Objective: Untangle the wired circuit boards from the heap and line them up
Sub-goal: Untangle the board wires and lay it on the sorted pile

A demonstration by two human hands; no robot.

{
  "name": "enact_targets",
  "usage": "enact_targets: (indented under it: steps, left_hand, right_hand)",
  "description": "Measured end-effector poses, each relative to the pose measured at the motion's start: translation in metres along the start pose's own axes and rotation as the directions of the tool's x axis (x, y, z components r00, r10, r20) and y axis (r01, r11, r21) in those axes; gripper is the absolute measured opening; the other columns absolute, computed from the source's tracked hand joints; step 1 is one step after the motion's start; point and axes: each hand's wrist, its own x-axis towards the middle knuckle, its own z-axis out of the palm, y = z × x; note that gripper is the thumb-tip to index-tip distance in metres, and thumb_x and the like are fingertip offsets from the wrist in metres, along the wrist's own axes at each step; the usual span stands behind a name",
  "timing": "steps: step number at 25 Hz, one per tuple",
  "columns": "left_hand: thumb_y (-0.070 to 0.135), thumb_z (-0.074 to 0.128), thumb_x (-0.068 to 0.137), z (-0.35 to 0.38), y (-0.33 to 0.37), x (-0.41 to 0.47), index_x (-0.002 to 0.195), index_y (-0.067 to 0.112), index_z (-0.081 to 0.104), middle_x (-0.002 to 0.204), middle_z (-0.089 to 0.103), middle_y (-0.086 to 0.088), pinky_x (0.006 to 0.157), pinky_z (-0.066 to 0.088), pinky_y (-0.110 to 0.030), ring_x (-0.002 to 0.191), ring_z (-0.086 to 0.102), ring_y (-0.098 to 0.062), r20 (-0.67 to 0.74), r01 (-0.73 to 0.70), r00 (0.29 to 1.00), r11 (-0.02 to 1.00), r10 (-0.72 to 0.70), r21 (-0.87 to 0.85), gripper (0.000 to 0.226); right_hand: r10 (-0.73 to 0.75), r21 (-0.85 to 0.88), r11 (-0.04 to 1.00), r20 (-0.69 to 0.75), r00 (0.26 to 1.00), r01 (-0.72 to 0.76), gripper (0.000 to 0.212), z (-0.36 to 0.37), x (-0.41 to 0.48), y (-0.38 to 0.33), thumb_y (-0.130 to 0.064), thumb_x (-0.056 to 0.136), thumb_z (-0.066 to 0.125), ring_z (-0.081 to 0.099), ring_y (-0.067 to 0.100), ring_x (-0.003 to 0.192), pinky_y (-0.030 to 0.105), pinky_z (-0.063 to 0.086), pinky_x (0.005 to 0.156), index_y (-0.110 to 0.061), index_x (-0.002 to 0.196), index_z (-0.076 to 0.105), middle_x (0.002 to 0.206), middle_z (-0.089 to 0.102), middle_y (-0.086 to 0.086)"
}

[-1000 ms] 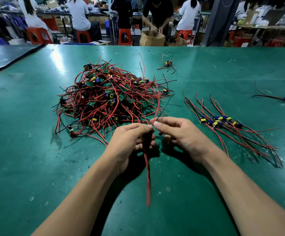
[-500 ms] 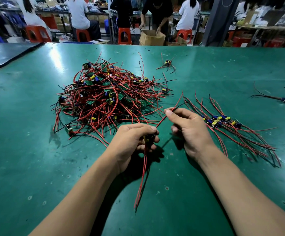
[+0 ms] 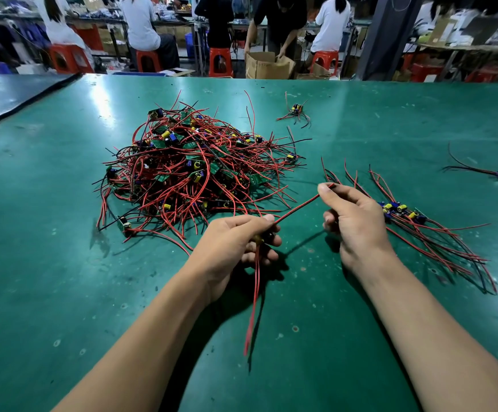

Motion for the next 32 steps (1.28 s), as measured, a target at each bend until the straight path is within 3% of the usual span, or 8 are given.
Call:
enact_targets:
  steps: [6,8,11,14,18,21,26,32]
  left_hand:
    - [0.017,0.068,0.083,-0.005,0.004,-0.001,0.099,0.007,0.065,0.093,0.074,-0.018,0.056,0.058,-0.025,0.061,0.069,-0.021,0.041,0.013,0.999,0.985,-0.006,-0.174,0.02]
    - [0.024,0.07,0.077,-0.005,0.005,-0.002,0.097,0.01,0.061,0.095,0.075,-0.017,0.056,0.057,-0.025,0.06,0.069,-0.02,0.048,0.009,0.999,0.979,0.001,-0.203,0.026]
    - [0.029,0.069,0.077,-0.005,0.007,-0.005,0.094,0.015,0.058,0.097,0.075,-0.013,0.057,0.055,-0.024,0.059,0.068,-0.017,0.073,0.001,0.997,0.974,0.016,-0.226,0.025]
    - [0.034,0.068,0.078,-0.004,0.009,-0.005,0.089,0.02,0.06,0.097,0.075,-0.011,0.057,0.054,-0.024,0.06,0.067,-0.016,0.07,-0.019,0.997,0.967,0.038,-0.255,0.02]
    - [0.038,0.069,0.077,-0.004,0.01,-0.005,0.093,0.018,0.065,0.088,0.074,-0.007,0.053,0.052,-0.021,0.054,0.062,-0.012,0.025,-0.015,0.999,0.96,0.023,-0.279,0.026]
    - [0.036,0.063,0.087,-0.005,0.011,-0.004,0.095,0.016,0.067,0.082,0.072,-0.005,0.054,0.053,-0.021,0.053,0.063,-0.013,0.03,0.018,1.0,0.924,-0.007,-0.383,0.022]
    - [0.012,0.046,0.09,-0.011,0.016,-0.003,0.101,0.009,0.062,0.097,0.075,-0.017,0.058,0.059,-0.027,0.065,0.073,-0.021,0.088,0.084,0.995,0.832,-0.042,-0.548,0.019]
    - [0.029,0.062,0.088,-0.008,0.014,-0.002,0.111,0.018,0.071,0.094,0.074,-0.002,0.062,0.058,-0.024,0.067,0.069,-0.013,0.044,0.014,0.999,0.887,0.008,-0.462,0.027]
  right_hand:
    - [0.139,0.069,0.988,-0.019,0.99,-0.137,0.015,-0.003,0.001,-0.009,-0.018,0.088,0.074,0.044,0.005,0.043,0.015,0.034,0.041,-0.019,0.079,0.062,0.065,0.055,-0.006]
    - [0.221,0.127,0.965,0.071,0.973,-0.229,0.011,0.001,-0.002,-0.011,-0.022,0.088,0.073,0.044,0.004,0.043,0.016,0.038,0.04,-0.017,0.085,0.064,0.062,0.054,-0.006]
    - [0.373,0.228,0.869,0.282,0.884,-0.439,0.024,0.006,-0.01,-0.013,-0.03,0.078,0.076,0.043,0.003,0.043,0.014,0.037,0.041,-0.01,0.09,0.067,0.061,0.047,-0.005]
    - [0.427,0.154,0.822,0.472,0.772,-0.548,0.037,0.01,-0.019,-0.012,-0.031,0.069,0.078,0.044,0.004,0.047,0.014,0.038,0.043,-0.009,0.097,0.069,0.073,0.052,0.0]
    - [0.337,0.022,0.883,0.665,0.667,-0.469,0.039,0.016,-0.033,-0.006,-0.02,0.071,0.079,0.047,0.006,0.057,0.015,0.042,0.048,-0.016,0.109,0.073,0.096,0.067,0.006]
    - [0.231,0.101,0.913,0.668,0.708,-0.394,0.022,0.024,-0.04,-0.002,-0.016,0.077,0.075,0.049,0.006,0.056,0.017,0.045,0.051,-0.02,0.098,0.079,0.089,0.072,0.003]
    - [0.171,0.22,0.911,0.569,0.805,-0.349,0.014,0.026,-0.038,-0.005,-0.019,0.072,0.075,0.055,0.005,0.051,0.02,0.051,0.053,-0.02,0.085,0.08,0.076,0.069,-0.003]
    - [0.118,0.15,0.94,0.698,0.706,-0.305,0.02,0.021,-0.039,-0.006,-0.016,0.074,0.081,0.059,0.004,0.059,0.017,0.051,0.063,-0.022,0.093,0.08,0.085,0.072,-0.005]
